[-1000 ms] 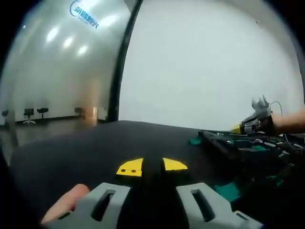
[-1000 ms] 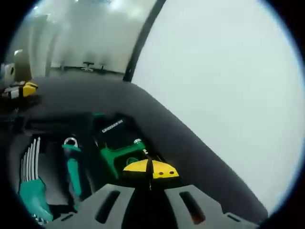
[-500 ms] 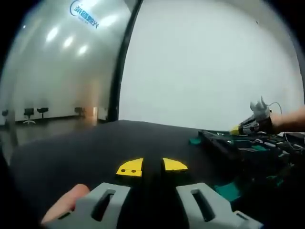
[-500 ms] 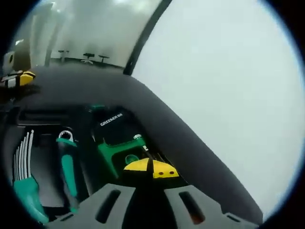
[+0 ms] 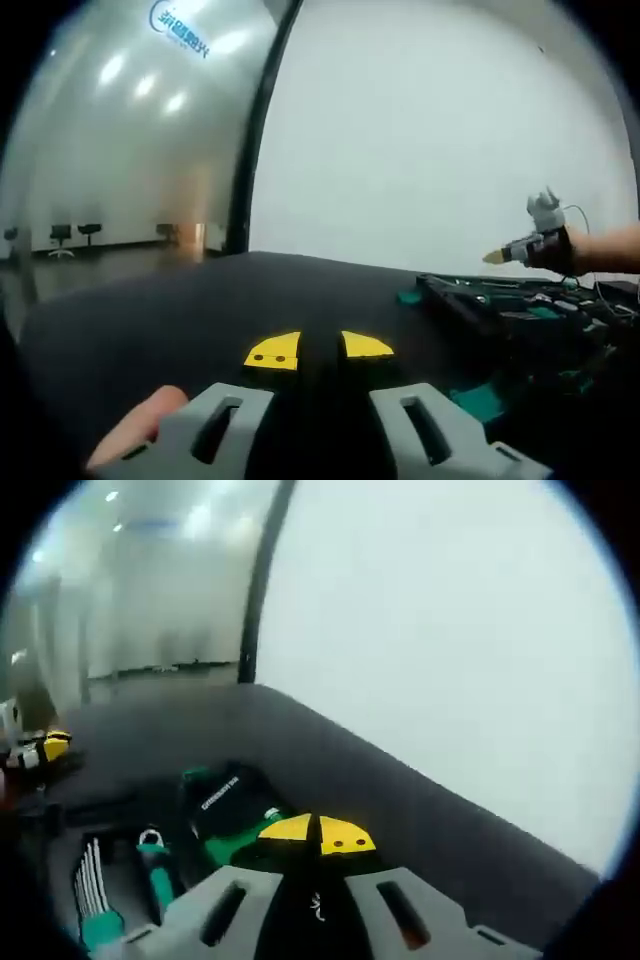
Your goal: Pick up the tools and put them into their designated positions in the toolbox.
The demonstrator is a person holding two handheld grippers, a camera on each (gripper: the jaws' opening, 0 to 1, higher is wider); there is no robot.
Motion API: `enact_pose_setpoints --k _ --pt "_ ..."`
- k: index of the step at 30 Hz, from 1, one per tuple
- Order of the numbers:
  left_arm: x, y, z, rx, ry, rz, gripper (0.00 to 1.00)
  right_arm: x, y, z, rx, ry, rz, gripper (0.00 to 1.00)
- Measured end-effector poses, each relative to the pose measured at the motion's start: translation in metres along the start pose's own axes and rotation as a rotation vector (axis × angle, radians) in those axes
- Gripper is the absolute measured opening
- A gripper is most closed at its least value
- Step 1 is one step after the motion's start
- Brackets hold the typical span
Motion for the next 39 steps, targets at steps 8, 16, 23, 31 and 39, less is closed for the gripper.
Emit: enact_pose_setpoints --k 8,16,23,31,39 --pt "0.0 0.0 0.0 0.002 0.005 0.001 0.14 -0.037 -0.009 0.019 -0.031 -0.001 -0.02 0.0" --pt "-0.003 0.001 -0.001 0.003 0.034 0.006 0.14 -0.103 0.033 -0.083 0.23 0.028 -0.422 0.0" --pt "-0.013 0.003 -0.003 0.023 0.089 -0.058 0.14 -0.269 0.093 -0.129 0.352 0.552 -0.896 0.06" --pt "-0.015 0.005 -0.005 0.041 0.111 -0.085 0.14 -0.317 0.049 -0.112 0.287 1.143 -0.943 0.06" --pt "-0.015 0.004 -0.005 0.043 0.121 -0.083 0.14 -0.336 0.027 -0.099 0.319 1.357 -0.937 0.05"
Point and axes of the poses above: the point that each gripper's makers call its tool centre point, and the gripper's own axes: y roughly backward along the fingers, x roughly to its right, z roughly out of its underside, the point moved 7 cm from there along y, roughly backward along the fingers, and after that the axes turned 11 degrees about y, right-handed, at the moved point
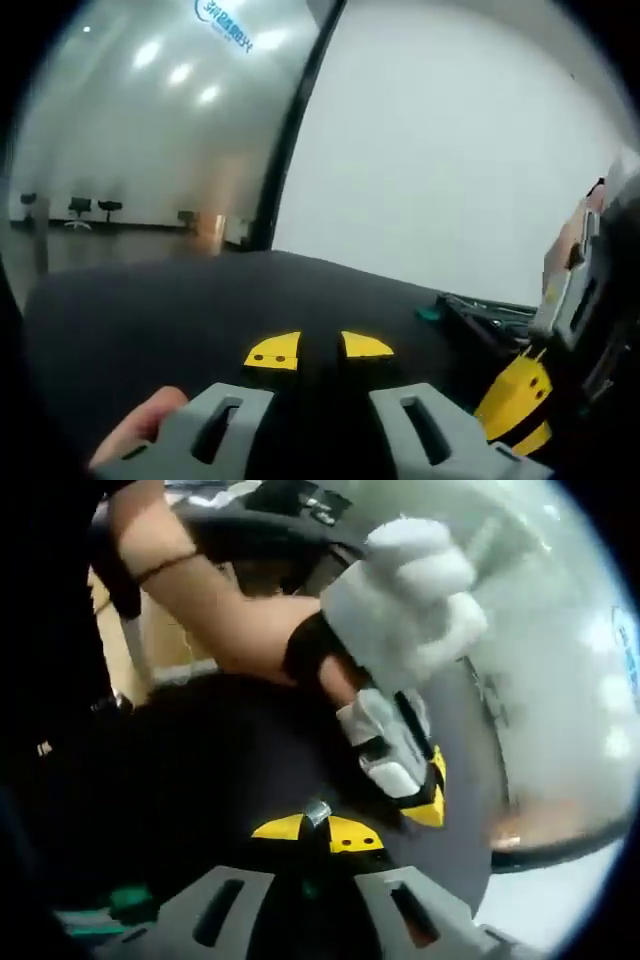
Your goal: Pick up the tools and put them into their designated positions in the toolbox.
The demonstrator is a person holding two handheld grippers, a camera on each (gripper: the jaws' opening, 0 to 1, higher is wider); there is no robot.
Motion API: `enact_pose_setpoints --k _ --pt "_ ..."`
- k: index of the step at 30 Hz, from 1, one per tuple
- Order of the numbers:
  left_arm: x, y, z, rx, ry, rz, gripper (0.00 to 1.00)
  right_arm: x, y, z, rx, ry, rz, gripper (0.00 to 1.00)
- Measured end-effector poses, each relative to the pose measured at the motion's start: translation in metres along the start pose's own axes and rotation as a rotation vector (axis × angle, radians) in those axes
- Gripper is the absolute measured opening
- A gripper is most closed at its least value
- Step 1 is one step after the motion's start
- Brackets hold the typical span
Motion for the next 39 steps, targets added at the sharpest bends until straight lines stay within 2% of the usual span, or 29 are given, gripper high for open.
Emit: enact_pose_setpoints --k 6,11,15,17,19,22,24,26,29,30,32,36,39 --pt "0.001 -0.001 0.0 -0.003 -0.005 0.0 0.14 0.01 -0.004 -0.001 0.012 -0.011 0.028 0.01" --pt "0.002 0.001 0.001 -0.001 -0.007 0.001 0.14 0.014 -0.008 -0.004 0.057 -0.007 0.01 0.01" --pt "0.003 0.001 0.001 -0.002 -0.012 0.002 0.14 0.018 -0.006 0.001 0.106 -0.155 -0.013 0.01" --pt "0.003 0.002 0.001 -0.001 -0.011 0.003 0.14 0.018 0.003 0.004 0.122 -0.242 -0.01 0.01" --pt "0.003 0.002 0.001 -0.001 -0.011 0.004 0.14 0.017 0.015 0.009 0.109 -0.296 -0.029 0.01" --pt "0.003 0.001 0.001 -0.001 -0.011 0.003 0.14 0.022 0.048 0.04 0.067 -0.335 -0.01 0.01" --pt "0.003 0.003 0.001 -0.001 -0.012 0.003 0.14 0.026 0.078 0.072 0.003 -0.39 0.0 0.01" --pt "0.003 0.002 0.001 0.0 -0.015 0.002 0.14 0.025 0.112 0.114 -0.126 -0.371 -0.007 0.01" --pt "0.003 0.002 0.001 0.0 -0.021 0.0 0.14 0.015 0.145 0.16 -0.27 -0.387 -0.032 0.01" --pt "0.003 0.002 0.001 0.001 -0.023 0.0 0.14 0.008 0.151 0.173 -0.306 -0.41 -0.068 0.01" --pt "0.003 0.002 0.001 0.001 -0.027 -0.001 0.14 -0.008 0.159 0.193 -0.372 -0.403 -0.131 0.01" --pt "0.003 0.002 0.001 0.003 -0.033 -0.001 0.14 -0.036 0.16 0.227 -0.473 -0.396 -0.256 0.01" --pt "0.004 0.002 0.002 0.001 -0.039 -0.001 0.14 -0.049 0.154 0.239 -0.501 -0.379 -0.324 0.01"
Point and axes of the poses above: the point that each gripper's makers call its tool centre point, and the gripper's own axes: y roughly backward along the fingers, x roughly to its right, z roughly out of its underside, the point moved 7 cm from there along y, roughly backward along the fingers, and after that the axes turned 11 degrees about y, right-handed, at the moved point
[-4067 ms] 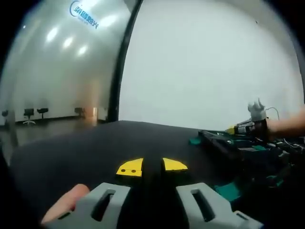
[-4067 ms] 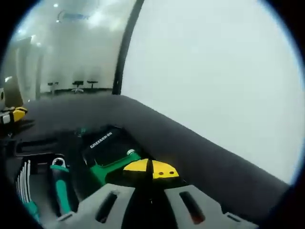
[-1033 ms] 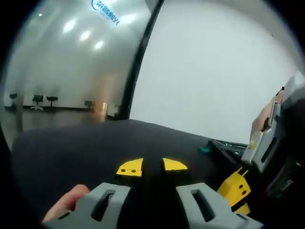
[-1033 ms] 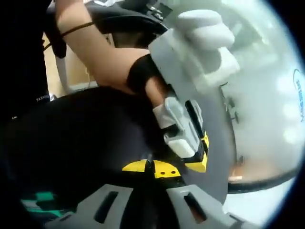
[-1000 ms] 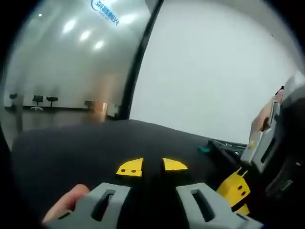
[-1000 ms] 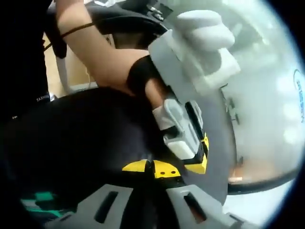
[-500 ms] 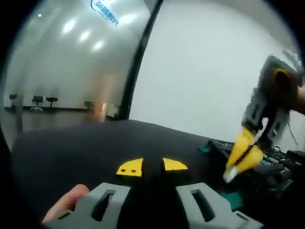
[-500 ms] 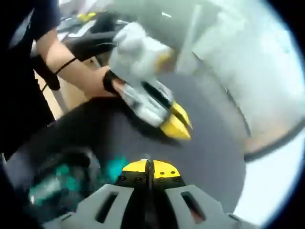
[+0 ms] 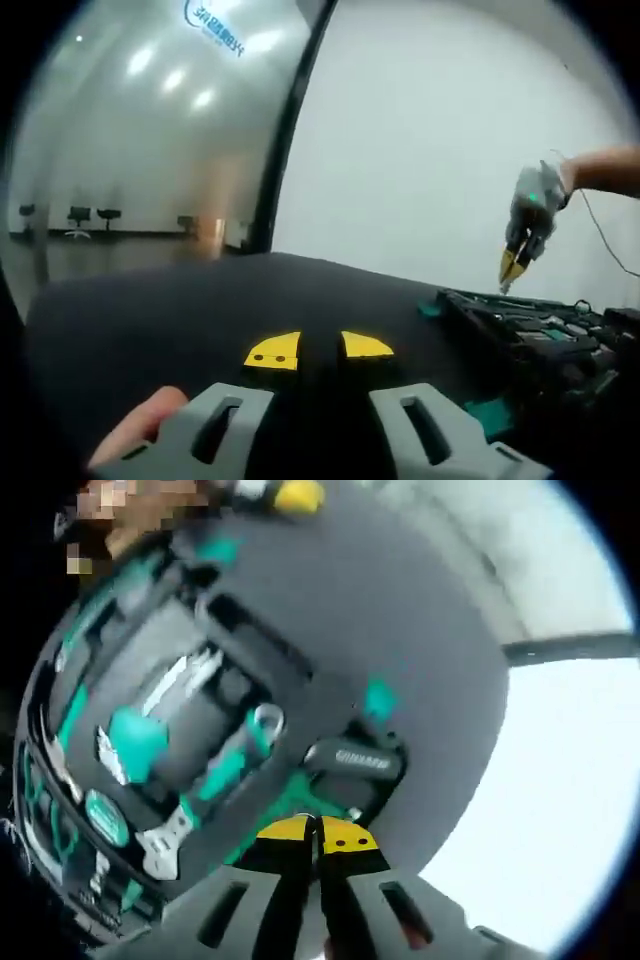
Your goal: Pick up the tools and put them into their designated positions in the toolbox.
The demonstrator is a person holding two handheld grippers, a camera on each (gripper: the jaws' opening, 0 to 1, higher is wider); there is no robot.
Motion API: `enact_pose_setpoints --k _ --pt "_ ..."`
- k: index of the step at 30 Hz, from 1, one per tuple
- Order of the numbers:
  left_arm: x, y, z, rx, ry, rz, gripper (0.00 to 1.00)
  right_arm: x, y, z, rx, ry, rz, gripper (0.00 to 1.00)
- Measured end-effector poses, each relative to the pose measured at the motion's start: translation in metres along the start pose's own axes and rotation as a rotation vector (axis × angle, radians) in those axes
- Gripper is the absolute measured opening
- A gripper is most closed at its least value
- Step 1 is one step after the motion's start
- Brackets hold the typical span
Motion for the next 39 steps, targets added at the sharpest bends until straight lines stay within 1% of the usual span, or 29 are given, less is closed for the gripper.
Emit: enact_pose_setpoints --k 1,2,3,4,6,8,11,16,17,19,22,23,24,25,30,35,39 --pt "0.0 0.0 0.0 0.0 -0.002 0.0 0.14 -0.002 -0.003 0.001 -0.013 0.011 -0.016 0.01" --pt "0.0 0.0 0.0 -0.001 -0.005 0.0 0.14 -0.003 -0.008 0.005 -0.047 0.048 -0.031 0.01" --pt "0.0 -0.001 0.0 -0.001 -0.007 0.0 0.14 0.002 -0.014 0.011 -0.066 0.061 -0.034 0.01" --pt "0.0 -0.001 0.0 -0.001 -0.008 0.0 0.14 0.004 -0.02 0.012 -0.065 0.055 -0.036 0.01" --pt "0.0 -0.002 0.0 0.0 -0.009 0.0 0.14 0.013 -0.024 0.014 -0.036 0.029 -0.034 0.01" --pt "0.0 -0.002 0.0 0.0 -0.012 0.0 0.14 0.015 -0.027 0.014 -0.038 0.038 -0.036 0.01" --pt "0.0 -0.003 0.0 0.001 -0.013 0.0 0.14 0.013 -0.031 0.019 -0.046 0.044 -0.08 0.01" --pt "0.0 -0.003 0.0 0.0 -0.018 0.0 0.14 0.019 -0.034 0.023 -0.058 0.049 -0.085 0.01" --pt "0.001 -0.002 0.0 0.0 -0.022 -0.002 0.14 0.017 -0.035 0.023 -0.059 0.053 -0.094 0.01" --pt "0.001 -0.002 0.001 0.0 -0.026 -0.002 0.14 0.022 -0.035 0.024 -0.058 0.06 -0.103 0.01" --pt "0.001 -0.002 0.0 0.0 -0.023 -0.002 0.14 0.02 -0.034 0.023 -0.049 0.067 -0.12 0.0" --pt "0.001 -0.002 0.0 0.0 -0.024 -0.002 0.14 0.019 -0.032 0.02 -0.029 0.064 -0.137 0.0" --pt "0.001 -0.001 0.0 0.0 -0.025 -0.003 0.14 0.017 -0.033 0.018 -0.011 0.043 -0.154 0.0" --pt "0.002 -0.001 0.001 0.0 -0.025 -0.002 0.14 0.019 -0.033 0.019 -0.027 0.065 -0.145 0.0" --pt "0.002 -0.001 0.001 -0.002 -0.025 -0.002 0.14 0.021 -0.033 0.018 -0.02 0.081 -0.149 0.0" --pt "0.002 -0.001 0.001 -0.006 -0.023 -0.003 0.14 0.017 -0.032 0.02 0.004 0.057 -0.124 0.0" --pt "0.002 0.0 0.001 -0.009 -0.019 -0.002 0.14 0.016 -0.032 0.024 0.04 -0.002 -0.083 0.0"
Point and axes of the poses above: the point that each gripper's makers call its tool centre point, and the gripper's own axes: y roughly backward along the fingers, x roughly to its right, z roughly out of its underside, the point moved 7 cm from there along y, roughly backward along the fingers, and after that the axes turned 11 degrees about y, right-handed, at the moved point
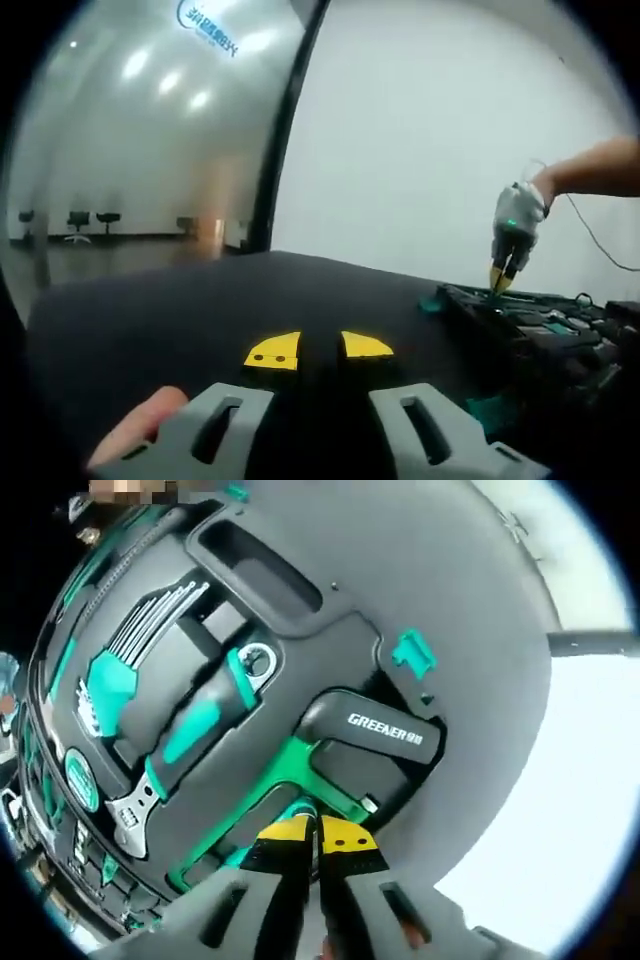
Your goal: Pick up the tools and put them into their designated positions in the toolbox.
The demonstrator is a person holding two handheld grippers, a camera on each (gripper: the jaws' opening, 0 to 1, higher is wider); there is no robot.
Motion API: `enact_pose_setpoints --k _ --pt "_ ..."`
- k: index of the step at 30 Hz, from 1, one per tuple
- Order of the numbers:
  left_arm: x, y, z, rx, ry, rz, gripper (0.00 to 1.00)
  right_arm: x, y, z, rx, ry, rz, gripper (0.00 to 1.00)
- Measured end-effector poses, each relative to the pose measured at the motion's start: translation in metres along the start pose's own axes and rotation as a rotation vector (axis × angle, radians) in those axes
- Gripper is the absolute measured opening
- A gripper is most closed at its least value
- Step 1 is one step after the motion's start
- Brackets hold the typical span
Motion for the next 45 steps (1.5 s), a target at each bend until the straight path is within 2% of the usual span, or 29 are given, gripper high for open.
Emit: enact_pose_setpoints --k 3,6,11,13,14,15,16,17,18,19,20,22,24,25,26,27,28,29,31,32,34,35,36,37,38,40,42,44,45 --pt "0.0 -0.001 0.0 -0.003 0.004 0.001 0.14 -0.004 0.001 0.004 0.049 -0.089 0.038 0.0" --pt "0.0 0.0 0.0 -0.008 0.007 0.002 0.14 -0.008 0.002 0.01 0.139 -0.174 0.086 0.0" --pt "-0.001 -0.002 0.001 -0.013 0.01 0.0 0.14 -0.012 0.002 0.007 0.133 -0.156 0.123 0.0" --pt "-0.001 -0.002 0.001 -0.014 0.01 0.002 0.14 -0.011 0.003 0.005 0.101 -0.143 0.145 0.01" --pt "0.0 -0.002 0.001 -0.014 0.011 0.003 0.14 -0.007 0.005 0.006 0.081 -0.134 0.196 0.06" --pt "0.0 -0.001 0.001 -0.015 0.012 0.004 0.14 -0.008 0.007 0.006 0.094 -0.13 0.194 0.1" --pt "0.0 -0.001 0.001 -0.014 0.012 0.004 0.14 -0.008 0.01 0.007 0.102 -0.146 0.191 0.12" --pt "0.0 -0.001 0.001 -0.014 0.011 0.004 0.14 -0.01 0.015 0.009 0.128 -0.217 0.187 0.15" --pt "0.0 -0.001 0.001 -0.016 0.011 0.005 0.14 -0.011 0.023 0.013 0.135 -0.25 0.217 0.18" --pt "0.0 -0.001 0.001 -0.016 0.01 0.005 0.14 -0.01 0.031 0.018 0.156 -0.289 0.256 0.17" --pt "0.0 -0.001 0.001 -0.016 0.01 0.005 0.14 -0.005 0.036 0.027 0.196 -0.389 0.299 0.14" --pt "0.0 0.0 0.001 -0.016 0.009 0.005 0.14 -0.01 0.047 0.026 0.298 -0.561 0.387 0.04" --pt "0.0 -0.001 0.001 -0.016 0.007 0.002 0.14 -0.011 0.054 0.033 0.354 -0.82 0.663 0.0" --pt "0.0 -0.001 0.001 -0.017 0.008 0.001 0.14 -0.015 0.053 0.031 0.392 -0.87 0.748 0.0" --pt "0.0 -0.001 0.001 -0.017 0.009 0.0 0.14 -0.021 0.05 0.031 0.389 -0.9 0.834 0.0" --pt "0.0 -0.002 0.001 -0.018 0.01 0.0 0.14 -0.031 0.042 0.032 0.37 -0.977 0.934 0.0" --pt "-0.001 -0.002 0.001 -0.02 0.01 -0.001 0.14 -0.041 0.029 0.025 0.406 -1.037 0.925 0.0" --pt "-0.001 -0.003 0.001 -0.02 0.008 -0.001 0.14 -0.049 0.015 0.015 0.455 -1.059 0.882 0.0" --pt "-0.001 -0.003 0.001 -0.022 0.006 -0.002 0.14 -0.055 0.0 0.009 0.361 -0.946 0.922 0.0" --pt "-0.001 -0.003 0.001 -0.022 0.007 -0.001 0.14 -0.054 -0.003 0.005 0.344 -0.886 0.949 0.0" --pt "-0.002 -0.004 0.001 -0.021 0.008 0.0 0.14 -0.048 -0.005 0.013 0.339 -0.938 0.972 0.0" --pt "-0.002 -0.004 0.001 -0.02 0.007 0.0 0.14 -0.046 -0.006 0.012 0.37 -0.947 0.966 0.0" --pt "-0.002 -0.004 0.001 -0.02 0.004 0.001 0.14 -0.046 -0.008 0.014 0.319 -0.941 0.972 0.0" --pt "-0.001 -0.003 0.001 -0.02 0.003 0.001 0.14 -0.047 -0.008 0.013 0.323 -0.942 0.987 0.0" --pt "-0.001 -0.003 0.001 -0.019 0.003 0.001 0.14 -0.048 -0.007 0.011 0.366 -0.979 0.992 0.0" --pt "-0.001 -0.003 0.001 -0.018 0.003 0.001 0.14 -0.049 -0.006 0.013 0.343 -0.993 1.0 0.0" --pt "0.0 -0.002 0.001 -0.019 0.002 0.001 0.14 -0.046 -0.008 0.016 0.366 -1.034 0.999 0.0" --pt "0.0 -0.002 0.001 -0.02 0.002 0.0 0.14 -0.046 -0.01 0.019 0.398 -1.131 0.983 0.0" --pt "-0.001 -0.002 0.001 -0.019 0.002 0.0 0.14 -0.047 -0.011 0.02 0.387 -1.115 0.99 0.0"
Point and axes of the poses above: the point that each gripper's makers call its tool centre point, and the gripper's own axes: y roughly backward along the fingers, x roughly to its right, z roughly out of its underside, the point moved 7 cm from there along y, roughly backward along the fingers, and after that the axes turned 11 degrees about y, right-handed, at the moved point
